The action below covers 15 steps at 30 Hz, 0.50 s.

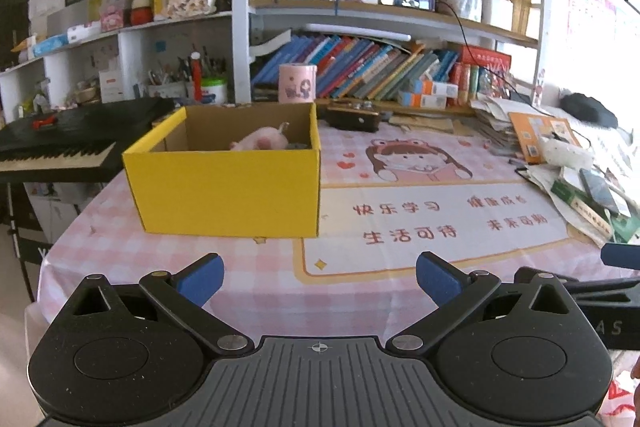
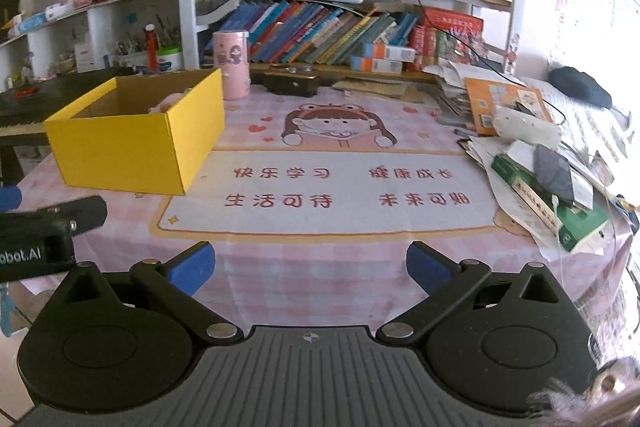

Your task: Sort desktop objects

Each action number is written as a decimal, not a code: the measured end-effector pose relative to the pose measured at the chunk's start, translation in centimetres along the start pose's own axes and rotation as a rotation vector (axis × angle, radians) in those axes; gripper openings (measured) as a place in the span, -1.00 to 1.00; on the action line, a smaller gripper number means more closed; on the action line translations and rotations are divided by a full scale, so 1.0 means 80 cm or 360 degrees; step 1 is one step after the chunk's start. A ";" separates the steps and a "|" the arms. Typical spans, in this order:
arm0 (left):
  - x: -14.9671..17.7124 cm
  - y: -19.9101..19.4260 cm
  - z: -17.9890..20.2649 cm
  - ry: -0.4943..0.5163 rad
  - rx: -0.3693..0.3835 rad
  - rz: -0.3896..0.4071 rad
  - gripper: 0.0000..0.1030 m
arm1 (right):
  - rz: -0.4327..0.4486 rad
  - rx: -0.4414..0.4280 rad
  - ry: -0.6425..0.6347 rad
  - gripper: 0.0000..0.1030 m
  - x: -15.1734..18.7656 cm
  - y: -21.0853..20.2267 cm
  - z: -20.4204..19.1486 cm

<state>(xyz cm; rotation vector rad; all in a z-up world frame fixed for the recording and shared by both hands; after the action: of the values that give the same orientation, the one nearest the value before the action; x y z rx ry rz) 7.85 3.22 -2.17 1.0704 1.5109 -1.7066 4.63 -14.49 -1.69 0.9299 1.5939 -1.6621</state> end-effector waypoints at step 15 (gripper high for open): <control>0.005 -0.001 0.011 0.0053 -0.0022 -0.0033 1.00 | -0.0034 0.0015 0.0040 1.00 0.006 0.002 0.016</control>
<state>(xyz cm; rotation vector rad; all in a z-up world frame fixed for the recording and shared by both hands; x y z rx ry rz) 7.39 2.41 -2.47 1.0844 1.5573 -1.6979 4.41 -15.80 -2.14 0.9449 1.6191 -1.6804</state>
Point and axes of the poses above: each gripper's, at about its wrist camera, not at the fingertips, and y roughly the way its jaws point, z to its right, x to its underside, the point moved 6 cm from there along y, roughly the way its jaws point, and after that the axes turned 1 degree about z, right-handed, at the moved point
